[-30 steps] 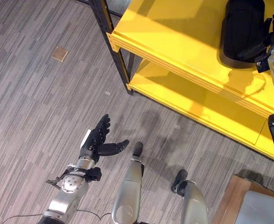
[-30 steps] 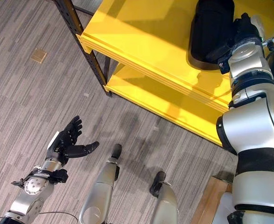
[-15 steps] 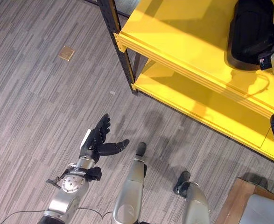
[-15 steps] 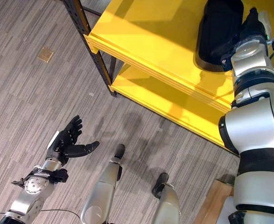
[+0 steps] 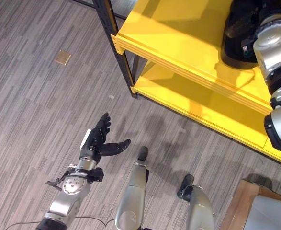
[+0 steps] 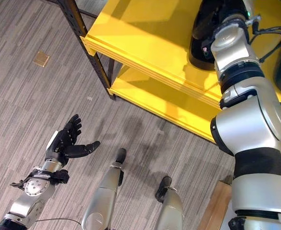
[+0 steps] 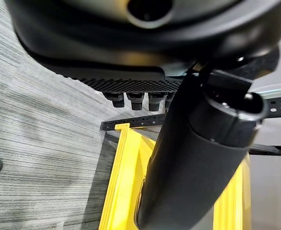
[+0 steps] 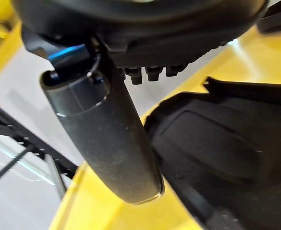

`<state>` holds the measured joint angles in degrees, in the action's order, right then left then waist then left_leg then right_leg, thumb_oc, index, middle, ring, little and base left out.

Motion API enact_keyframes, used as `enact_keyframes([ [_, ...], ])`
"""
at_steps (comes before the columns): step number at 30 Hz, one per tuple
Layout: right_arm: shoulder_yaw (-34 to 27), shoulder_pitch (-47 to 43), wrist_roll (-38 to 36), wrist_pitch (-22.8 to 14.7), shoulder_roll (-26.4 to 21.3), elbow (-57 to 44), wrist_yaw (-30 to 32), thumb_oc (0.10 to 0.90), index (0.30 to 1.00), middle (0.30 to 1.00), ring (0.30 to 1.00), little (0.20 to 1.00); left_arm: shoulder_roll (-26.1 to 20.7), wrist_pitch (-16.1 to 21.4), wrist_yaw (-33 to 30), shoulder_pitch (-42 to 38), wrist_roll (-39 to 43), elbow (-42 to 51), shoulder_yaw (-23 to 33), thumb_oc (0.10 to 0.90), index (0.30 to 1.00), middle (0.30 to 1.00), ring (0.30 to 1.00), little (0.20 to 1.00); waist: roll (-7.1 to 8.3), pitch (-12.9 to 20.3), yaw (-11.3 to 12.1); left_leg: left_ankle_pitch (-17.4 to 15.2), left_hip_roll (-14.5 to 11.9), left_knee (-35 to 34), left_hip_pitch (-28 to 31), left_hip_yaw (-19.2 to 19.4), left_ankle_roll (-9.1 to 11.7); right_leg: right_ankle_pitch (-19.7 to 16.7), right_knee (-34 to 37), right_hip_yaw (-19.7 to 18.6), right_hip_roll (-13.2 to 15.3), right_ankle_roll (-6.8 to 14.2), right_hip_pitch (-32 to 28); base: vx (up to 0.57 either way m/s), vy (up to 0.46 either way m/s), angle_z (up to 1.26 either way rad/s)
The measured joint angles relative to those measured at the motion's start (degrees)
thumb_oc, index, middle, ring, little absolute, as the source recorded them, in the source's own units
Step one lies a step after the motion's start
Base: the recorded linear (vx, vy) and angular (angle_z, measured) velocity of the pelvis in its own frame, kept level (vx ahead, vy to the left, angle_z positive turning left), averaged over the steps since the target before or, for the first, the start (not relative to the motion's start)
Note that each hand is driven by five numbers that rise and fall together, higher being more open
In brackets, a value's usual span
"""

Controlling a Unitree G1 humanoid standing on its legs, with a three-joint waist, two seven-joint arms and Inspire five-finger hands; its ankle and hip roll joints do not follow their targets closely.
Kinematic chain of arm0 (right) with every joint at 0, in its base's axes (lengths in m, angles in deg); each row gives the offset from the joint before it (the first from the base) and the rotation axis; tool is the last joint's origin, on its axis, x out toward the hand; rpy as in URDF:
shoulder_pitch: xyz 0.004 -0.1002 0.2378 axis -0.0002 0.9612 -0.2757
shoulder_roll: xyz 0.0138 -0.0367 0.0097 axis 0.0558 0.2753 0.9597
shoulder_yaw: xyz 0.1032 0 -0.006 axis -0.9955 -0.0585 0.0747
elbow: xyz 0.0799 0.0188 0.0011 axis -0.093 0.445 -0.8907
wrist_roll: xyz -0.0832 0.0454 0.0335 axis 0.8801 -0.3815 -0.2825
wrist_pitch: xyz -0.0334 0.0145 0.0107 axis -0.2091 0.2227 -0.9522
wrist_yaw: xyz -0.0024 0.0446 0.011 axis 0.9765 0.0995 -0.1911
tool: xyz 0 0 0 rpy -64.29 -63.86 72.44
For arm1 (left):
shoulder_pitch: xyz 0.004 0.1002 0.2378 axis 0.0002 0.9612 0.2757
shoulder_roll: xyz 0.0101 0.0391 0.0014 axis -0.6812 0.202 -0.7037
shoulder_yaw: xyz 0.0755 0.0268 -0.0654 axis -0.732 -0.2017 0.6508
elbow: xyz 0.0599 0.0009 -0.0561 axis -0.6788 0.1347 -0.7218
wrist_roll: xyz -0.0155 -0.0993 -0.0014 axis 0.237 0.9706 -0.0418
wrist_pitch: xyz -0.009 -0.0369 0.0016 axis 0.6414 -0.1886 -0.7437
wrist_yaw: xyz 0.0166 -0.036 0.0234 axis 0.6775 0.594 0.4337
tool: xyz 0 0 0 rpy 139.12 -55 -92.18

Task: Move parts from the plastic box to the shelf.

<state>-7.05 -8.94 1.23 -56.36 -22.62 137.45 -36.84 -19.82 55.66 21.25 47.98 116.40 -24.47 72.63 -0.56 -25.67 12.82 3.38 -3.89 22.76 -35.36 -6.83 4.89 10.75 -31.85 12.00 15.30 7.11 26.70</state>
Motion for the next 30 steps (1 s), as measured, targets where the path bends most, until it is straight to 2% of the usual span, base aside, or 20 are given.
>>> enact_keyframes([
  [2, 0.0, 0.0, 0.0, -0.17, 0.26, 0.11, 0.2, 0.9, 1.0, 1.0, 1.0, 1.0, -0.5, 0.01, 0.0, -0.14, 0.0, 0.03, 0.0, 0.9, 1.0, 1.0, 1.0, 1.0, 0.14, -0.05, -0.08, 0.0, -0.03, 0.0, 0.0, 0.02, 0.0, -0.04, 0.03, -0.04, -0.04, 0.02, 0.02, 0.0, 0.0, 0.0],
  [5, 3.19, 0.07, 0.11, -0.11, 2.05, -1.57, 0.75, 0.9, 1.0, 1.0, 1.0, 1.0, -0.74, 0.26, -1.09, 1.06, 0.02, -0.19, 0.45, 0.9, 1.0, 1.0, 1.0, 1.0, 1.0, -0.05, -1.82, -0.26, -0.35, 0.83, -0.39, 0.24, -0.11, -0.51, 0.21, -0.38, -0.45, 0.41, 0.24, -0.02, 0.001, -0.08],
  [12, 4.29, 0.09, 2.02, -0.68, 2.23, -5.03, 0.0, 0.9, 1.0, 1.0, 1.0, 1.0, -0.67, 0.18, -1.05, 0.43, 0.0, -0.19, 0.45, 0.9, 1.0, 1.0, 1.0, 1.0, 1.91, -0.09, -3.2, -0.29, -0.99, 1.0, -0.82, 0.53, -0.1, -1.12, 0.88, -0.67, -1.12, 0.25, 0.63, -0.01, -0.003, -0.05],
  [15, 4.51, 0.38, 3.32, -0.9, 1.1, -10.25, -0.6, 0.9, 1.0, 1.0, 1.0, 1.0, -0.67, 0.19, -1.17, 0.49, -0.02, -0.17, 0.88, 0.9, 1.0, 1.0, 1.0, 1.0, 2.69, -0.47, -4.19, -0.3, -1.32, 1.16, -0.82, 1.01, -0.13, -1.51, 1.02, -1.07, -1.31, 0.2, 0.88, -0.04, -0.002, -0.09],
  [20, 4.56, 0.56, 3.46, -1.27, 0.8, -10.96, -1.11, 0.9, 1.0, 1.0, 1.0, 1.0, -0.68, 0.18, -1.2, 0.49, -0.02, -0.21, 2.19, 0.9, 1.0, 1.0, 1.0, 1.0, 4.2, -1.19, -4.81, -0.32, -2.01, 1.35, -0.82, 1.54, -0.16, -2.12, 1.86, -1.59, -1.96, -0.22, 0.87, -0.02, -0.005, -0.09],
  [26, 6.11, 0.75, 4.48, -1.27, -0.59, -11.02, -2.76, 0.9, 1.0, 1.0, 1.0, 1.0, -0.67, 0.18, -1.17, 0.81, -0.04, -0.21, 2.47, 0.9, 1.0, 1.0, 1.0, 1.0, 4.34, -1.26, -5.11, -0.4, -2.08, 1.39, -0.81, 1.66, -0.24, -2.37, 2.03, -1.87, -2.07, -0.12, 0.87, 0.0, 0.001, -0.01],
  [28, 8.59, 1.04, 5.3, -0.92, -2.99, -16.61, -3.22, 0.9, 1.0, 1.0, 1.0, 1.0, -0.69, 0.18, -1.18, 1.23, -0.06, -0.07, 3.23, 0.9, 1.0, 1.0, 1.0, 1.0, 4.78, -1.49, -6.12, -0.42, -2.12, 1.41, -0.79, 1.79, -0.28, -2.65, 2.3, -2.04, -2.15, 0.01, 0.88, -0.03, 0.007, -0.05],
  [30, 8.59, 1.22, 5.9, -1.26, -4.87, -21.4, -3.53, 0.9, 1.0, 1.0, 1.0, 1.0, -0.68, 0.15, -1.15, 1.55, -0.1, -0.08, 3.36, 0.9, 1.0, 1.0, 1.0, 1.0, 5.0, -1.6, -6.53, -0.43, -2.26, 1.38, -0.8, 2.02, -0.32, -3.15, 2.84, -2.14, -2.3, 0.08, 0.85, -0.02, -0.006, -0.07],
])
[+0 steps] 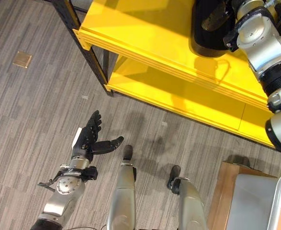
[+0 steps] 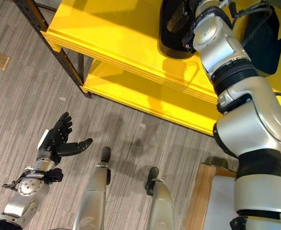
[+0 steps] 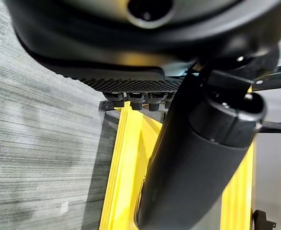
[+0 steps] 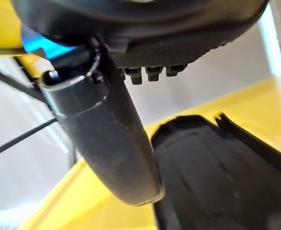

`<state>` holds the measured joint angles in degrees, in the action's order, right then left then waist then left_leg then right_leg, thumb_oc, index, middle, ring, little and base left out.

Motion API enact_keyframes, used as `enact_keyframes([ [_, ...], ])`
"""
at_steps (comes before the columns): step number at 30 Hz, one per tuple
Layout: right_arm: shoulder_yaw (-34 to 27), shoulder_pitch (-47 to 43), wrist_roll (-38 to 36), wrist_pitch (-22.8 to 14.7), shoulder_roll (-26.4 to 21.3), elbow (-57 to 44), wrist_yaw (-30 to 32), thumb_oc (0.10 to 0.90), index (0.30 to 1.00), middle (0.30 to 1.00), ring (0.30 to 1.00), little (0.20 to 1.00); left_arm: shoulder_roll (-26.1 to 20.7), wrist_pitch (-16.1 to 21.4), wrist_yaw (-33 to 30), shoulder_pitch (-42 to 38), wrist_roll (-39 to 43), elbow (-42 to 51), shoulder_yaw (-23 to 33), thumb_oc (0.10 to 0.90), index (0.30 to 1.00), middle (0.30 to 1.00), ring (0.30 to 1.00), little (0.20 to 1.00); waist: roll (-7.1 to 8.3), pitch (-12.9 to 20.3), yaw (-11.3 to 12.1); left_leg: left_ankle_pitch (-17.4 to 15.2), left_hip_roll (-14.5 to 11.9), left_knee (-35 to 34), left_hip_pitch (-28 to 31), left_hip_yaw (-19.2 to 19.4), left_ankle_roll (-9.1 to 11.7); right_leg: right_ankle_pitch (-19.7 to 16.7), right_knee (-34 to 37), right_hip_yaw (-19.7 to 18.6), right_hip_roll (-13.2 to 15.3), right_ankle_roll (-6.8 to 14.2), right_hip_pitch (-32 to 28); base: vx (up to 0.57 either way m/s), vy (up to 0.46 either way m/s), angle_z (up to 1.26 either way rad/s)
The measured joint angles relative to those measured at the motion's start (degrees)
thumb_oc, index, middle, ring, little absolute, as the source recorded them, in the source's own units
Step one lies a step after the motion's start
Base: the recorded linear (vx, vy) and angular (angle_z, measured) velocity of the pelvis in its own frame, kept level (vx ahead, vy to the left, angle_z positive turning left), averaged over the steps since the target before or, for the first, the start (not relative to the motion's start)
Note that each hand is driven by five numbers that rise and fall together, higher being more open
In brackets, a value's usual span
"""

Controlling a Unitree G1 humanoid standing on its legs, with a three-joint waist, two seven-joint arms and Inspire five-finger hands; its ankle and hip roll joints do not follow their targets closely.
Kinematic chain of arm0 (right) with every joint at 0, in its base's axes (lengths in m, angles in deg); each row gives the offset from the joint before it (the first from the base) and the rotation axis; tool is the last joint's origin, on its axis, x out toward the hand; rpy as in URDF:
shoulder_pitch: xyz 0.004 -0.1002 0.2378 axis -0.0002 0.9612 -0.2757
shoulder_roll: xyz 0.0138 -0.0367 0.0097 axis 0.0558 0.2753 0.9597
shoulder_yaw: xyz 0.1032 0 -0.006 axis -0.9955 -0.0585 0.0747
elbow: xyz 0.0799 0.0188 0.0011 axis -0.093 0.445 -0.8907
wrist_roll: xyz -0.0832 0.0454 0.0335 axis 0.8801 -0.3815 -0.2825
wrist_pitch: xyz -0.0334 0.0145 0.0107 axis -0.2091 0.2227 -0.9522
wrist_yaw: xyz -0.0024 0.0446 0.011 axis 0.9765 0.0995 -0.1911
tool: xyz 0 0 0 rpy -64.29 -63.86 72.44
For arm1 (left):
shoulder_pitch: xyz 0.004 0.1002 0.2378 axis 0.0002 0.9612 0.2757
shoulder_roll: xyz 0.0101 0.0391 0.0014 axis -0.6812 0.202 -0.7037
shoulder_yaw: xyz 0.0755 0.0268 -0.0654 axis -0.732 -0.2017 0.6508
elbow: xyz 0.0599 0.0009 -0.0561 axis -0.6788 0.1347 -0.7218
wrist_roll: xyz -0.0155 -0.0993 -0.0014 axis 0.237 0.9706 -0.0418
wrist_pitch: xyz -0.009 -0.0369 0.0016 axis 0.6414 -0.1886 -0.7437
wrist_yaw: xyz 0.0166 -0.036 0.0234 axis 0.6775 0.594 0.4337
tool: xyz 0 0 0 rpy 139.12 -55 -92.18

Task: Move parts from the plastic box to the shelf.

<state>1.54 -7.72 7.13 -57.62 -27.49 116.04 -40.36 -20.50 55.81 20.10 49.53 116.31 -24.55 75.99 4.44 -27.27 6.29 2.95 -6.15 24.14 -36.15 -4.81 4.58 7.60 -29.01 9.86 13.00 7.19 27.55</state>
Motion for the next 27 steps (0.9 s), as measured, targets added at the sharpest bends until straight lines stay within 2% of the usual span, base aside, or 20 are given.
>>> enact_keyframes([
  [3, 0.0, 1.14, 0.91, -0.21, -3.33, -7.31, -1.0, 0.9, 1.0, 1.0, 1.0, 1.0, 0.0, 0.0, 0.03, -0.05, -0.1, 0.14, 0.47, 0.9, 1.0, 1.0, 1.0, 1.0, 0.38, -0.19, -0.2, -0.04, -0.23, 0.21, 0.0, 0.3, -0.06, -0.22, 0.36, -0.17, -0.24, 0.0, -0.16, -0.02, -0.008, -0.07],
  [5, 0.0, 2.97, 1.04, -1.41, -7.36, -16.14, -1.95, 0.9, 1.0, 1.0, 1.0, 1.0, -0.01, -0.41, -0.03, -0.35, -0.22, 0.01, 1.16, 0.9, 1.0, 1.0, 1.0, 1.0, 1.12, -0.48, -0.37, -0.19, -0.71, 0.51, 0.07, 0.68, -0.1, -0.6, 0.52, -0.5, -0.63, 0.15, -0.17, -0.03, -0.005, -0.12],
  [7, 0.0, 3.54, 1.07, -2.4, -7.77, -17.17, -2.58, 0.9, 1.0, 1.0, 1.0, 1.0, 0.0, -0.93, 0.08, -0.84, -0.61, 0.03, 1.16, 0.9, 1.0, 1.0, 1.0, 1.0, 1.32, -0.54, -1.22, -0.22, -0.83, 0.5, 0.22, 0.72, -0.06, -0.68, 0.61, -0.68, -0.76, -0.02, -0.22, -0.02, -0.009, -0.05],
  [14, -0.09, 10.0, 3.22, -3.12, -16.26, -26.83, -5.72, 0.9, 1.0, 1.0, 1.0, 1.0, 0.02, -1.16, 0.27, 0.08, -2.35, 0.18, 1.34, 0.9, 1.0, 1.0, 1.0, 1.0, 1.61, -0.62, -1.77, -0.41, -0.86, 0.58, 0.28, 1.04, -0.19, -0.77, 0.74, -1.16, -0.78, -0.2, -0.12, -0.01, -0.005, -0.02],
  [22, -1.6, 18.02, 3.16, -3.26, -20.99, -36.12, -8.5, 0.9, 1.0, 1.0, 1.0, 1.0, 0.26, -1.38, 0.42, 1.4, -2.87, 0.18, 1.75, 0.9, 1.0, 1.0, 1.0, 1.0, 1.69, -0.66, -2.23, -0.57, -0.97, 0.51, 0.29, 1.14, -0.36, -0.8, 0.96, -1.19, -0.89, -0.21, -0.2, 0.0, 0.0, 0.0],
  [27, -3.18, 22.03, 3.03, -3.48, -21.63, -37.25, -10.25, 0.9, 1.0, 1.0, 1.0, 1.0, 0.3, -2.4, 0.6, 1.38, -3.0, 0.17, 1.98, 0.9, 1.0, 1.0, 1.0, 1.0, 2.02, -0.83, -2.36, -0.83, -1.0, 0.52, 0.29, 1.14, -0.57, -0.79, 1.09, -1.12, -0.91, -0.21, -0.26, 0.0, 0.0, 0.0],
])
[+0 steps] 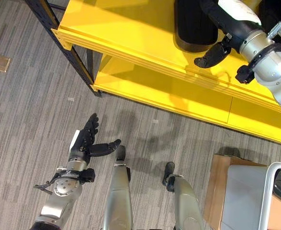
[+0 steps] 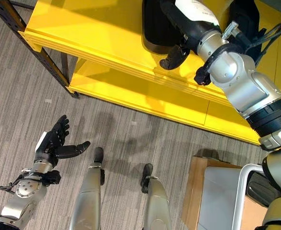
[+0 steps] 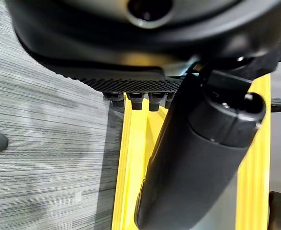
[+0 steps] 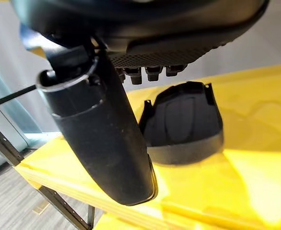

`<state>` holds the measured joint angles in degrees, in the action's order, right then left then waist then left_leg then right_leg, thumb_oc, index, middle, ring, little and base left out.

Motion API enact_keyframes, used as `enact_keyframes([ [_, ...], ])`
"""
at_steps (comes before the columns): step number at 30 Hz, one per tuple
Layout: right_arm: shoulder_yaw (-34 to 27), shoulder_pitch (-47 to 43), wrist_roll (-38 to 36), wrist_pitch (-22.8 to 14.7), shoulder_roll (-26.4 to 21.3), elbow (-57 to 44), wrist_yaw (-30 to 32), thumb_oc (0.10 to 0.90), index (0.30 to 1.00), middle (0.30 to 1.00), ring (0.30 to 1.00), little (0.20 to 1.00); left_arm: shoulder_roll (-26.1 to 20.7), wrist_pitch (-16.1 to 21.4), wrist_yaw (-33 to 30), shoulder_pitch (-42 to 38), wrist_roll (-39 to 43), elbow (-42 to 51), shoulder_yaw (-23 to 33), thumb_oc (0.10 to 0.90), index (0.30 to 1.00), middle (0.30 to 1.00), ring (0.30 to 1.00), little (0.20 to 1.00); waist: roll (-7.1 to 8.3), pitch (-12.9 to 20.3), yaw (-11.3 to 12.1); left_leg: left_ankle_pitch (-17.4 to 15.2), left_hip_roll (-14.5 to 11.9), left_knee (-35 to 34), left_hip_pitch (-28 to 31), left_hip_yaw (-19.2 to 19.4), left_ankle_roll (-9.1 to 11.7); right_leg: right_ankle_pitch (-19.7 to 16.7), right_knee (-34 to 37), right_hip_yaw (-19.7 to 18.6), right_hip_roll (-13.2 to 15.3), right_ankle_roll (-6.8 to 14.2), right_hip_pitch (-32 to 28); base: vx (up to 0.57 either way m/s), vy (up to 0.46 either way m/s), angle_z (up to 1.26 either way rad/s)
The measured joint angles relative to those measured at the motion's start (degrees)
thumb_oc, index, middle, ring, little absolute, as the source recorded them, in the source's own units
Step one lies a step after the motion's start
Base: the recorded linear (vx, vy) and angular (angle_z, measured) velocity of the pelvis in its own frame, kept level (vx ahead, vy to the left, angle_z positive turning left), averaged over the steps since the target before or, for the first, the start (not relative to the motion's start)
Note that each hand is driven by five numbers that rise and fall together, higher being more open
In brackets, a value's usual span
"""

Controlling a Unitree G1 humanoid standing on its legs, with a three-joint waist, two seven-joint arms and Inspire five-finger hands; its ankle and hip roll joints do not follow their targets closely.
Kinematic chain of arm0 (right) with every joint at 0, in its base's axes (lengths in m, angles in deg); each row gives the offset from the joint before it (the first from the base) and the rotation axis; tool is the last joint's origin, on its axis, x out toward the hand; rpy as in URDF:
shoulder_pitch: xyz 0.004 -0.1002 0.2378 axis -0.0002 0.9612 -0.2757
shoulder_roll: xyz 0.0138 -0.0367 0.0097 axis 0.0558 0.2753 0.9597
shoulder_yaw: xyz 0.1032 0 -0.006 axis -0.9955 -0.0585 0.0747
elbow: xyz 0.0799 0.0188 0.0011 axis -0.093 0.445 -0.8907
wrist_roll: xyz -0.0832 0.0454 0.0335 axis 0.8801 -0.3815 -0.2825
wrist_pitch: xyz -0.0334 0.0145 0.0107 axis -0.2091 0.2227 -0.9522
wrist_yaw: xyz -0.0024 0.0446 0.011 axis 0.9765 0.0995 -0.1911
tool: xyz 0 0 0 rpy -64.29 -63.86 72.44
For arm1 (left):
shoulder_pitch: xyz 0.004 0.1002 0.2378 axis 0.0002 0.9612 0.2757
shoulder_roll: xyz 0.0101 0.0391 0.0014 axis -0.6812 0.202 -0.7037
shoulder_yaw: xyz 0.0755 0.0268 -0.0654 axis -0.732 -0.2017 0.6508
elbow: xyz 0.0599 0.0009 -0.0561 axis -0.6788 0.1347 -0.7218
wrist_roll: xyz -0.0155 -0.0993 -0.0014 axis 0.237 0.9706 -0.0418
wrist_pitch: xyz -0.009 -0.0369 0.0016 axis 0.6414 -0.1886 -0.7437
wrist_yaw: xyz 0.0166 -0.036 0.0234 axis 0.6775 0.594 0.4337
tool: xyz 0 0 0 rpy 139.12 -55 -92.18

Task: Move parts from the plastic box to the shelf.

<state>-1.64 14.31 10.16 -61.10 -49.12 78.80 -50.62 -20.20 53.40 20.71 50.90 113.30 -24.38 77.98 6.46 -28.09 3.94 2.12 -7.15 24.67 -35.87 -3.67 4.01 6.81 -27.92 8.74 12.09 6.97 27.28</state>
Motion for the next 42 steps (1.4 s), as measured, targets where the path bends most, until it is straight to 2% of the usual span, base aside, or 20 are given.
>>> enact_keyframes([
  [5, 0.02, 0.42, 0.32, 0.26, 0.14, 1.27, -0.35, 0.9, 1.0, 1.0, 1.0, 1.0, 0.07, -0.01, 0.85, 0.01, -1.35, 0.0, 0.48, 0.9, 1.0, 1.0, 1.0, 1.0, 0.1, -0.06, 0.97, -0.12, 0.02, 0.01, -0.02, -0.04, -0.02, 0.01, 0.02, 0.02, 0.0, 0.0, -0.01, 0.0, 0.0, 0.0],
  [18, 0.73, -4.74, 9.13, 2.18, 12.09, 22.92, 1.37, 0.9, 1.0, 1.0, 1.0, 1.0, 0.13, -0.01, 0.6, 0.15, -1.31, -0.2, 0.51, 0.9, 1.0, 1.0, 1.0, 1.0, 0.08, -0.23, 2.7, -0.12, 0.15, -0.01, -0.06, -0.14, 0.36, -0.09, 0.73, 0.2, 0.01, 0.21, -0.42, 0.0, 0.0, 0.0],
  [24, 0.77, -6.95, 9.41, 2.73, 14.48, 27.87, 2.82, 0.9, 1.0, 1.0, 1.0, 1.0, 0.11, 0.0, 0.58, 0.15, -1.29, -0.23, 0.49, 0.9, 1.0, 1.0, 1.0, 1.0, 0.04, -0.26, 2.97, -0.24, 0.2, 0.01, -0.11, -0.22, 0.35, -0.13, 0.97, 0.35, 0.02, 0.3, -0.65, 0.01, -0.001, 0.0],
  [26, 0.81, -8.0, 11.34, 2.76, 15.99, 32.57, 3.25, 0.9, 1.0, 1.0, 1.0, 1.0, 0.11, 0.04, 0.59, 0.06, -1.21, -0.22, 0.44, 0.9, 1.0, 1.0, 1.0, 1.0, -0.01, -0.29, 3.54, -0.25, 0.23, 0.01, -0.14, -0.37, 0.36, -0.09, 0.98, 0.52, 0.02, 0.27, -0.71, 0.0, 0.0, 0.0],
  [42, 2.82, -11.39, 11.06, 0.1, 18.42, 41.0, 4.52, 0.9, 1.0, 1.0, 1.0, 1.0, 0.08, 0.15, 0.59, 0.41, -1.07, -0.21, 0.37, 0.9, 1.0, 1.0, 1.0, 1.0, -0.23, -0.44, 4.38, -0.25, 0.43, -0.78, -0.51, -1.48, 0.81, 0.19, 0.73, 1.5, 0.07, 0.05, -0.64, 0.01, -0.004, 0.02],
])
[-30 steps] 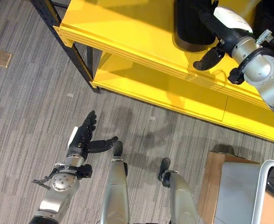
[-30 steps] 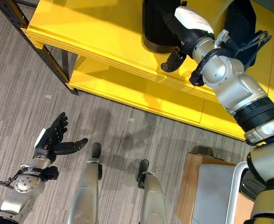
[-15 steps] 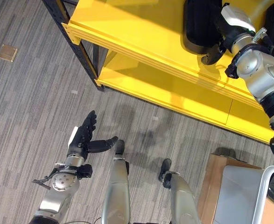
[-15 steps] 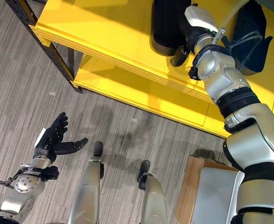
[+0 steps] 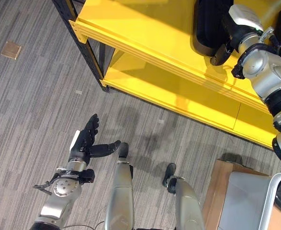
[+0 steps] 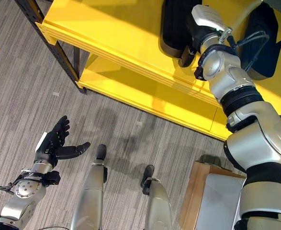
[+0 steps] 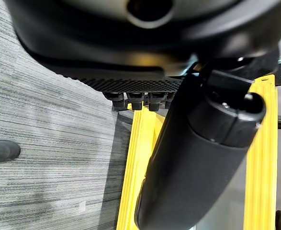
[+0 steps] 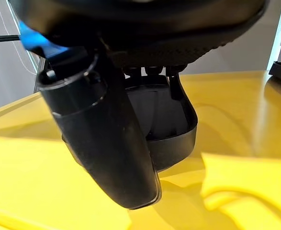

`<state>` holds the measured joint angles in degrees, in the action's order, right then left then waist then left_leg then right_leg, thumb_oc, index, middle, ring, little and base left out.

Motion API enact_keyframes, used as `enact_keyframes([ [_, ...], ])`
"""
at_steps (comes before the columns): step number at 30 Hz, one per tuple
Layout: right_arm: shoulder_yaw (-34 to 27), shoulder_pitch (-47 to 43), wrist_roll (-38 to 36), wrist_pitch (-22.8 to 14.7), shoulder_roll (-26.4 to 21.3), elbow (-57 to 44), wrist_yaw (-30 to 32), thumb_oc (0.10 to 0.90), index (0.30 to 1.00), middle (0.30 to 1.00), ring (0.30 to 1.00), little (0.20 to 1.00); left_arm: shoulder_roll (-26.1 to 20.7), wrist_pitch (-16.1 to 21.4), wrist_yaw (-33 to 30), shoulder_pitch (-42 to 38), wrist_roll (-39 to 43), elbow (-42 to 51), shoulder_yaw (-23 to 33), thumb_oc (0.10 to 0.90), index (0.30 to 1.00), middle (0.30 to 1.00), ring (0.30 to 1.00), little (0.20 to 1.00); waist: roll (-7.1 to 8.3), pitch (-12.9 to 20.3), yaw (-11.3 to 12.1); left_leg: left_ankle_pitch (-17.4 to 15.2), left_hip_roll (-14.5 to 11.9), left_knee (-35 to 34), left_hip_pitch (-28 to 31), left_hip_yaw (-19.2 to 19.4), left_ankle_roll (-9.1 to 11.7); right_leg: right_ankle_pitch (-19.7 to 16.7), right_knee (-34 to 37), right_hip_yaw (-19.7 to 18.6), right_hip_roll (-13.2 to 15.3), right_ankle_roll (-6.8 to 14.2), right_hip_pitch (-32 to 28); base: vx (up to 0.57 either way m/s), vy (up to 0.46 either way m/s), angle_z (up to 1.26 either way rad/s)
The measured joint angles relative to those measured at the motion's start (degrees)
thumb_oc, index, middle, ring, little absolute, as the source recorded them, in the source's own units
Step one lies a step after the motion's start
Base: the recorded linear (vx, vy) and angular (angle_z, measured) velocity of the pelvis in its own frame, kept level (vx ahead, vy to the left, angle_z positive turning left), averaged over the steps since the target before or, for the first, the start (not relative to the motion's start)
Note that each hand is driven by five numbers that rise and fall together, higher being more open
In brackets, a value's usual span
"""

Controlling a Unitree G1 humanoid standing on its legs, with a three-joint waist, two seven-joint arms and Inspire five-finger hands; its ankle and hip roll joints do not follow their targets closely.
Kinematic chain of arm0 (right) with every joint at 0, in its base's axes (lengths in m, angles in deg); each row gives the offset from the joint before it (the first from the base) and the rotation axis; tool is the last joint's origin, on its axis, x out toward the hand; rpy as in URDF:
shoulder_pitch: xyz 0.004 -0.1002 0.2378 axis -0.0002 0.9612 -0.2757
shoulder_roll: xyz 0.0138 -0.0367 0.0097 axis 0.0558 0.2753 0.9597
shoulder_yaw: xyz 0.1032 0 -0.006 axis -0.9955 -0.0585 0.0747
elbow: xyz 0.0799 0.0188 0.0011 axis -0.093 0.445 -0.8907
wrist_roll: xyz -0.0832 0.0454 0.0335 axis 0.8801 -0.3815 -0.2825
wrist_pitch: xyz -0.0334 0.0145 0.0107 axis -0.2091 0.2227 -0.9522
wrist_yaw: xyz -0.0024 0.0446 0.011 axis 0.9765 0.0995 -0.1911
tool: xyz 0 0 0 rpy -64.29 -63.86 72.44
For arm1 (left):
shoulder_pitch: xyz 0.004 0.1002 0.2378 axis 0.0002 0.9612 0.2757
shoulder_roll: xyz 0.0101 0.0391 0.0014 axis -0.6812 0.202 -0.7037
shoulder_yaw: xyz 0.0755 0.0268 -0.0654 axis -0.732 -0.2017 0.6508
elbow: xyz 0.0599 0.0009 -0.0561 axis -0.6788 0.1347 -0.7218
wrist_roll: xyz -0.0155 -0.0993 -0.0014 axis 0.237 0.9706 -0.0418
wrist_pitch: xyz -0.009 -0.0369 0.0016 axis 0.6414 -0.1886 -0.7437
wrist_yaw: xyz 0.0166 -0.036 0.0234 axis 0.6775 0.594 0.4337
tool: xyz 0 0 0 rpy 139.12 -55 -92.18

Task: Move parts from the plastic box to the shelf.

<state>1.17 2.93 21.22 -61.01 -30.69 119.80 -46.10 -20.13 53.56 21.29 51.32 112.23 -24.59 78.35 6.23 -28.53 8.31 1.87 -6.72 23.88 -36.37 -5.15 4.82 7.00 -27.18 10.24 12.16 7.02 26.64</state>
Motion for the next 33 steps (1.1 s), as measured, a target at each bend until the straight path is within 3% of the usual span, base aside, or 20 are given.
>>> enact_keyframes([
  [15, -0.08, -0.59, -0.45, -0.89, 0.35, 2.8, -0.08, 0.9, 1.0, 1.0, 1.0, 1.0, 0.05, 0.2, -0.02, -0.14, 0.02, 0.0, -0.01, 0.9, 1.0, 1.0, 1.0, 1.0, -0.78, 0.06, 0.5, 0.01, 0.48, -0.07, 0.02, -0.06, 0.02, 0.03, -0.08, 0.02, 0.43, 0.05, -0.01, 0.0, 0.0, 0.0],
  [33, -5.21, -3.86, -12.94, 0.33, 2.62, 17.13, -3.27, 0.9, 1.0, 1.0, 1.0, 1.0, 0.08, 0.45, 0.34, -0.4, 0.13, 0.01, -1.15, 0.9, 1.0, 1.0, 1.0, 1.0, -2.62, 0.35, 1.76, 0.05, 1.21, -0.15, 0.32, -0.27, 0.05, 0.35, -0.83, 0.04, 1.18, 0.31, -0.03, 0.0, 0.0, 0.0],
])
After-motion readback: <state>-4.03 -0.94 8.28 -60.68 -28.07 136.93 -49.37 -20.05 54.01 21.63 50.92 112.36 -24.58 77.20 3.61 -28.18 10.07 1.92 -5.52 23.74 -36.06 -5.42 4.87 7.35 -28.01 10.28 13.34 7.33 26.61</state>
